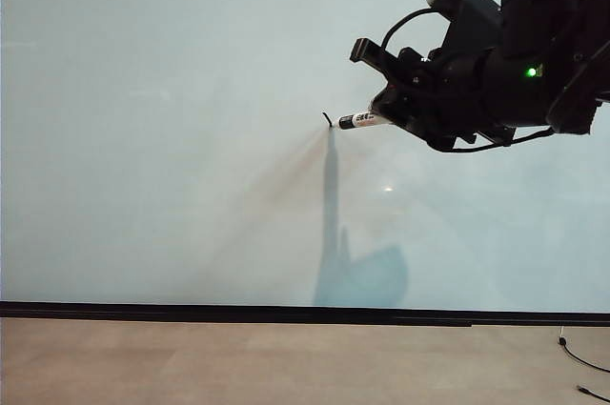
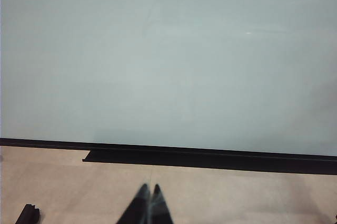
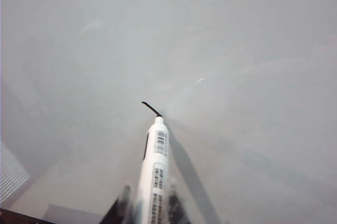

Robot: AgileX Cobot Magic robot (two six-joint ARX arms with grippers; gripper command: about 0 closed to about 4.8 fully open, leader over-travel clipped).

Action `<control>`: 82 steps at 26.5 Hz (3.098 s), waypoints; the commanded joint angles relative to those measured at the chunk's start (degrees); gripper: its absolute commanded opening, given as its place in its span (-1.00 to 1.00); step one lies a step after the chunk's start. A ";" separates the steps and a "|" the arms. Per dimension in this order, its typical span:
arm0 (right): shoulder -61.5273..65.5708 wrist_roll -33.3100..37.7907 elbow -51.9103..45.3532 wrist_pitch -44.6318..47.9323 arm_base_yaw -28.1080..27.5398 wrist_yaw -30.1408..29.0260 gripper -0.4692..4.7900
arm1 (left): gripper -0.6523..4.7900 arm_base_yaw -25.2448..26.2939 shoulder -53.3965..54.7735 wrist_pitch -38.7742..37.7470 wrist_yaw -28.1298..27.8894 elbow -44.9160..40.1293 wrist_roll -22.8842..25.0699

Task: Pick up the pen on the shelf to the right of the whiteboard and draw a cross mark.

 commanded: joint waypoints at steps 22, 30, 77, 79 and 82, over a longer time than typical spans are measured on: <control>-0.33 1.33 -5.38 1.44 -0.24 7.52 -0.84 | -0.78 0.00 0.02 0.28 0.20 0.17 0.22; -0.35 1.29 -5.44 2.51 -0.02 5.22 -0.84 | -0.78 0.00 0.02 0.28 0.20 0.17 0.22; -8.00 -34.64 7.85 -29.40 -0.48 -9.05 -0.84 | -0.78 0.00 0.02 0.26 0.22 0.17 0.22; -7.63 -34.67 8.26 -29.81 -0.48 -9.14 -0.84 | -0.78 0.00 0.02 0.26 0.20 0.17 0.22; -7.63 -34.67 8.28 -29.83 -0.79 -8.55 -0.84 | -0.78 0.00 0.02 0.26 0.20 0.17 0.24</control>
